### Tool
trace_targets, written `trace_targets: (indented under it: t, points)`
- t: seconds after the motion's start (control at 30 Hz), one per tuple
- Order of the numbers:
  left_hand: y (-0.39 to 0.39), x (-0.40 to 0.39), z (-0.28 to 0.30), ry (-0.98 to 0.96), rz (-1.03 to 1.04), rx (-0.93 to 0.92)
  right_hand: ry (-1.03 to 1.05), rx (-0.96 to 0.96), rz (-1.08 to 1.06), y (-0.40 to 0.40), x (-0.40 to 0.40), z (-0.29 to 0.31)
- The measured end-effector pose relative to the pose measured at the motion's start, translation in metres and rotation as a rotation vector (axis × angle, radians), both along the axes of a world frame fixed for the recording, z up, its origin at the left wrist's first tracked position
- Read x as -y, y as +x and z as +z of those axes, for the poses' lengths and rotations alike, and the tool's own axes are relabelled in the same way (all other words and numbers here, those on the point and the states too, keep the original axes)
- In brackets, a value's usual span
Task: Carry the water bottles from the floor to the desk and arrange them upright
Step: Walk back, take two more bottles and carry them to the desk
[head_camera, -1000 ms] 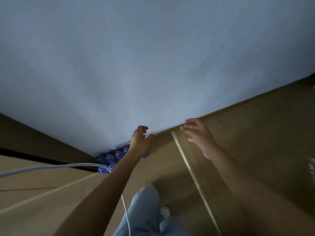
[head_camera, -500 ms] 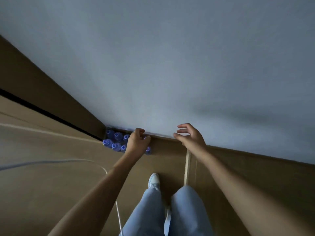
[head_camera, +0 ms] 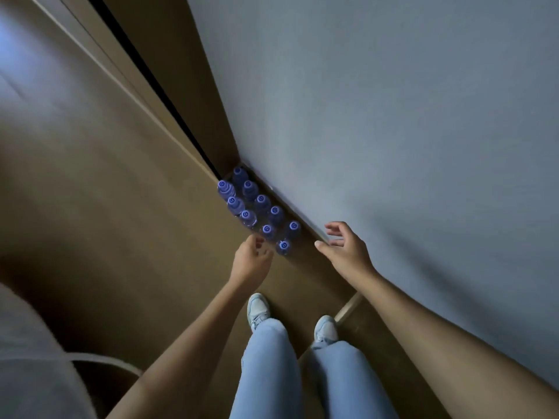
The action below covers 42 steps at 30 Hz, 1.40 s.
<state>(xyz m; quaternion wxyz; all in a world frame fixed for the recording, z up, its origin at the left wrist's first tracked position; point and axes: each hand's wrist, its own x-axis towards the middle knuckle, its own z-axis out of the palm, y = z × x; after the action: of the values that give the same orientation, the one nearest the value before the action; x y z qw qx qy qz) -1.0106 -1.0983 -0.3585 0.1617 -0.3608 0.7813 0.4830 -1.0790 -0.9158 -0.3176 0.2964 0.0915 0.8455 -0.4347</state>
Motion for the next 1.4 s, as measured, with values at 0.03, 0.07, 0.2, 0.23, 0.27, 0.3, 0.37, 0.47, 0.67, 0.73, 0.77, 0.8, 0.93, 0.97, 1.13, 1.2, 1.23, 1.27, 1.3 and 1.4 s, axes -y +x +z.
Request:
trace_targets:
  t: [0.03,0.07,0.2,0.23,0.27,0.3,0.37,0.47,0.67,0.73,0.77,0.8,0.93,0.97,1.13,1.2,1.23,1.27,1.3,1.4]
  points:
    - [0.003,-0.003,-0.021,0.001,0.001,0.007,0.008,0.006,0.017,-0.001,-0.001,-0.021]
    - [0.007,-0.007,-0.048,0.003,0.011,0.019,0.02,0.015,0.039,-0.002,-0.001,-0.049]
    - [0.012,-0.015,-0.159,-0.006,0.0,0.005,0.038,0.012,0.109,-0.013,0.003,-0.161]
    - [0.011,-0.016,-0.188,-0.01,-0.009,-0.008,0.041,0.0,0.117,-0.018,0.005,-0.191]
    - [0.011,-0.017,-0.215,-0.005,-0.018,-0.023,0.044,-0.012,0.132,-0.024,0.006,-0.219]
    - [0.01,-0.018,-0.241,0.005,-0.031,-0.042,0.046,-0.02,0.153,-0.03,0.009,-0.246]
    - [0.006,-0.015,-0.289,0.023,-0.073,-0.071,0.05,-0.028,0.203,-0.046,0.013,-0.293]
    - [0.0,-0.011,-0.358,0.049,-0.176,-0.097,0.074,-0.068,0.329,-0.067,0.022,-0.363]
    - [-0.018,-0.012,-0.447,0.027,-0.324,-0.319,0.142,-0.132,0.537,-0.09,0.036,-0.46]
    - [-0.021,-0.014,-0.464,0.015,-0.323,-0.365,0.104,-0.128,0.51,-0.095,0.036,-0.476]
    - [-0.023,-0.016,-0.47,0.011,-0.304,-0.376,0.075,-0.119,0.49,-0.097,0.036,-0.482]
    - [-0.023,-0.017,-0.475,0.013,-0.278,-0.382,0.046,-0.115,0.475,-0.097,0.036,-0.487]
    - [-0.02,-0.019,-0.481,0.032,-0.225,-0.386,-0.016,-0.141,0.468,-0.096,0.032,-0.491]
    - [-0.02,-0.018,-0.479,0.035,-0.219,-0.386,-0.014,-0.148,0.467,-0.094,0.03,-0.488]
    - [-0.007,-0.01,-0.426,0.081,-0.165,-0.379,0.037,-0.211,0.431,-0.073,0.023,-0.436]
    - [0.003,-0.005,-0.381,0.125,-0.134,-0.37,0.044,-0.217,0.411,-0.062,0.025,-0.396]
    - [0.008,-0.001,-0.353,0.148,-0.105,-0.371,0.04,-0.22,0.415,-0.057,0.028,-0.37]
    - [0.013,0.005,-0.324,0.153,-0.07,-0.361,0.038,-0.216,0.428,-0.053,0.032,-0.343]
    - [0.018,0.01,-0.294,0.155,-0.029,-0.351,0.028,-0.213,0.449,-0.048,0.036,-0.314]
    - [0.033,0.027,-0.203,0.195,0.095,-0.355,-0.007,-0.209,0.488,-0.038,0.052,-0.225]
